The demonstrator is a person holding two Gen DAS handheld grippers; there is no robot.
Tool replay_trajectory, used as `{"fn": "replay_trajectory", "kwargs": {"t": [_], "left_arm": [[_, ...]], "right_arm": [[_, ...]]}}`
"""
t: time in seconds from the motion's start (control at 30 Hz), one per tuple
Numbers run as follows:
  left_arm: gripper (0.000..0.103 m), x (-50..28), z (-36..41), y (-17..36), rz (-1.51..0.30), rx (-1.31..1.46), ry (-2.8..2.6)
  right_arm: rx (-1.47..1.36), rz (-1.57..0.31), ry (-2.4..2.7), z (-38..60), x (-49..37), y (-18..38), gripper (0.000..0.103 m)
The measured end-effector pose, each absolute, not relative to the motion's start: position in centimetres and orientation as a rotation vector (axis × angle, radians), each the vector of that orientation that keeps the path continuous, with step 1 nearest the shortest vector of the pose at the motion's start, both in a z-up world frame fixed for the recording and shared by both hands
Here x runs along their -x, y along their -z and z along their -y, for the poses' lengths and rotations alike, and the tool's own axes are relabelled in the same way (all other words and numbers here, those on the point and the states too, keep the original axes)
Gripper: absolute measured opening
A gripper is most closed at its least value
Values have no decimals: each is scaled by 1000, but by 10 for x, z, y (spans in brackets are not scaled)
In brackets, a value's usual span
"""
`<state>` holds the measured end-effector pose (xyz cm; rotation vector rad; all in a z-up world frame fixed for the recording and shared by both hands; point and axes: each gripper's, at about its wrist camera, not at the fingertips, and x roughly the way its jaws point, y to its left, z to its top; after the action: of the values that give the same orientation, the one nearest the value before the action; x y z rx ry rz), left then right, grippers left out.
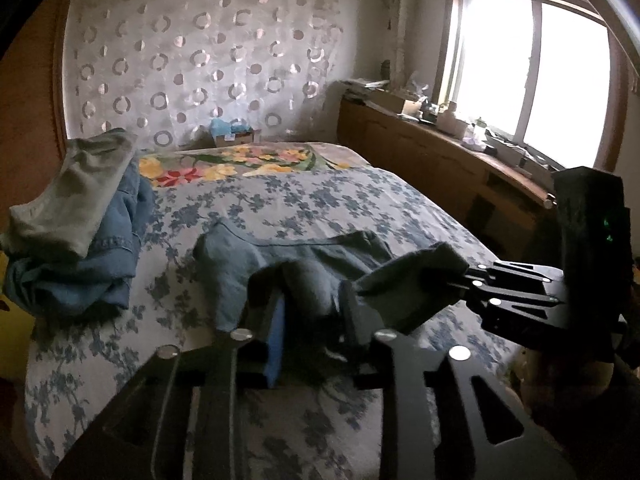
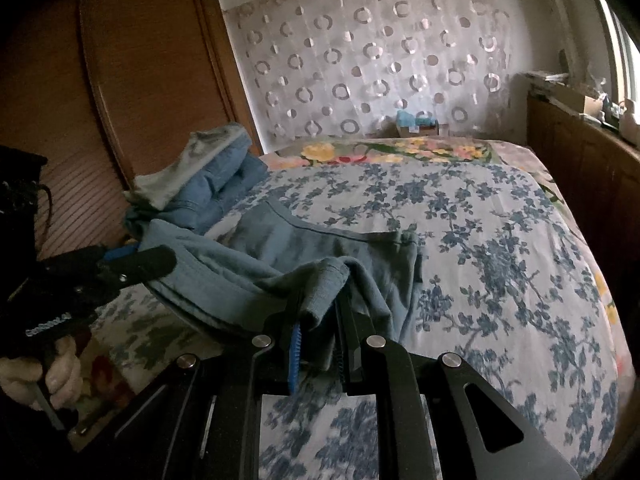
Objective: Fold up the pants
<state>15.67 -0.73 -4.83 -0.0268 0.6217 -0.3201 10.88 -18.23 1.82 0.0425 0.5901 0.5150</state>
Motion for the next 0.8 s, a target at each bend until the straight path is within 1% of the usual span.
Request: {"fn": "replay_trajectory", "kwargs": {"t": [0.07, 0.3, 0.4, 0.43, 0.47, 0.5, 0.53, 0.6, 0.7, 0.8], "left_arm": [[46, -160, 3, 49, -619, 32, 316], [46, -162, -7, 52, -633, 39, 301], [48, -161, -10, 56, -650, 42, 312], [55, -161, -10, 58, -654, 43, 314], [68, -161, -11, 60, -657, 45, 311], [73, -160, -12, 62, -658, 51, 310], [78, -160, -13, 63, -656, 58, 310], [78, -160, -16, 65, -662, 66, 307], [78, -159, -19, 67, -665, 54, 288], [78, -157, -24, 71, -680, 55, 293]], "right_arm": [[-43, -604, -512, 180, -116, -16, 14], [-47, -618, -511, 173, -132, -12, 14], [-34, -629, -497, 174, -132, -12, 20], [-29, -628, -490, 174, -132, -12, 22], [-27, -627, -486, 176, -132, -13, 26], [-24, -624, -482, 177, -132, -14, 33], [-19, -619, -474, 178, -132, -16, 36], [-13, -602, -463, 183, -129, -19, 45], [-19, -579, -456, 195, -122, -25, 49], [-31, -565, -452, 207, -112, -26, 49]]}}
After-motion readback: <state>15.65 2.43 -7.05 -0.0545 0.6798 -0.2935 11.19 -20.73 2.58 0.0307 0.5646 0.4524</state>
